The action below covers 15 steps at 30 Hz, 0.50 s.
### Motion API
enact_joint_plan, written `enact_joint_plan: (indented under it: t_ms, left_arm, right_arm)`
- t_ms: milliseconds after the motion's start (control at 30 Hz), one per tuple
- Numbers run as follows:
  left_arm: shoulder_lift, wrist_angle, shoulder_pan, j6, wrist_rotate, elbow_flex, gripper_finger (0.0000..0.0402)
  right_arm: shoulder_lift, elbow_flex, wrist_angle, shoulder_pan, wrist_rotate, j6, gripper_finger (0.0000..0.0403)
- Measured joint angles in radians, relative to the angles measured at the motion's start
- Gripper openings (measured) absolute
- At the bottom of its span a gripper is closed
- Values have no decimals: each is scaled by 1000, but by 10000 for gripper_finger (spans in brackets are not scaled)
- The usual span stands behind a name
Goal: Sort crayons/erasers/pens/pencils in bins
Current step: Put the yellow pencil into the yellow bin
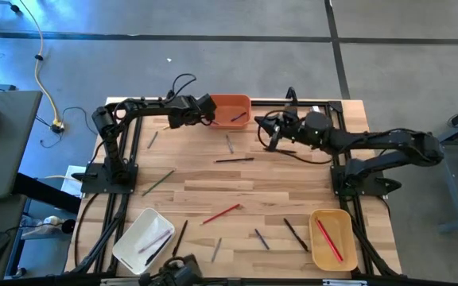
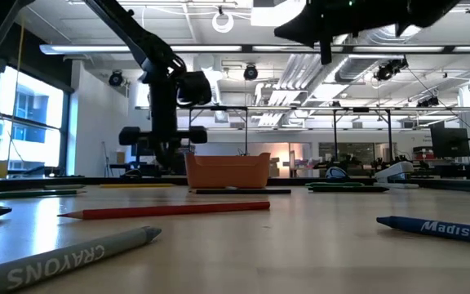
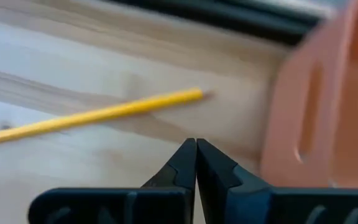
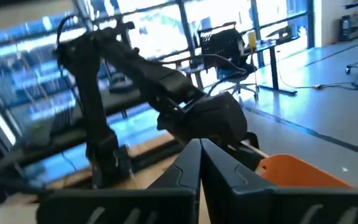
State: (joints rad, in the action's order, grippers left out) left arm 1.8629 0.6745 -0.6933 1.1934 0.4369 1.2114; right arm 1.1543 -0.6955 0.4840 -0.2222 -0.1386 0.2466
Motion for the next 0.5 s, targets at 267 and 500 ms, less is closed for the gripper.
enact_joint_plan:
  t_ms: [267,500]
  left_arm:
    - [5,32,-50,32,113,0,1]
    - [57,21,-87,-81,92,1,1]
  right_arm:
    - [-81,-122,-252,0,1,-102,0]
    - [-105,-130,-265,0,-2,-116,0]
